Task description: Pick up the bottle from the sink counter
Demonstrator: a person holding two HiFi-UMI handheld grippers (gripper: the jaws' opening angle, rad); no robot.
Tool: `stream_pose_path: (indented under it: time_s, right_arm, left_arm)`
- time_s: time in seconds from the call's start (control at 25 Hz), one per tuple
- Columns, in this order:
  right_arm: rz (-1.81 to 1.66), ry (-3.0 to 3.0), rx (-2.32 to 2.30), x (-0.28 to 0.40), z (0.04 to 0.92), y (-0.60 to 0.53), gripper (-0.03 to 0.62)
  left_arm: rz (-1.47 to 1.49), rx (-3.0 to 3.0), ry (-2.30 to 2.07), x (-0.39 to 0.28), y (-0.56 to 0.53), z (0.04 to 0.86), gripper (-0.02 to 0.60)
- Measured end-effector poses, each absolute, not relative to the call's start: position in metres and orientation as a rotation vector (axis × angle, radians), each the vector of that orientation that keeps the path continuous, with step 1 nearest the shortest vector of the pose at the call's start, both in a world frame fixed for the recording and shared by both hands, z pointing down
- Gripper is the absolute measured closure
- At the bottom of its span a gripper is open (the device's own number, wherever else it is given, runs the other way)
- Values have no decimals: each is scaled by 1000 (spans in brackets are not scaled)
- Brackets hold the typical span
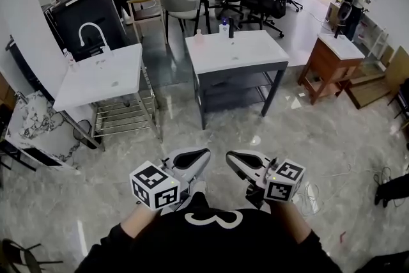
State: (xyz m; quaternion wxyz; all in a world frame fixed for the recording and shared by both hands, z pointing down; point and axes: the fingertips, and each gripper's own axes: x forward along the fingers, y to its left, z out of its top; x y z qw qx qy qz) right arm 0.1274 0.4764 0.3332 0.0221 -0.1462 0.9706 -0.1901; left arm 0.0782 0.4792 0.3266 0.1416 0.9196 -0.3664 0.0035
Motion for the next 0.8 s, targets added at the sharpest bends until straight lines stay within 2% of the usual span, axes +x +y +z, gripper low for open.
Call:
stream_pose_path:
  time_s: [0.48, 0.8]
  right_arm:
    - [-698, 2980, -536, 87, 352, 335, 580]
    - [-757, 2980, -579, 42, 366, 234, 580]
  left_arm:
    - [55, 2621, -971, 42, 334, 344, 566]
    - [21, 2589, -970, -12, 229, 353, 566]
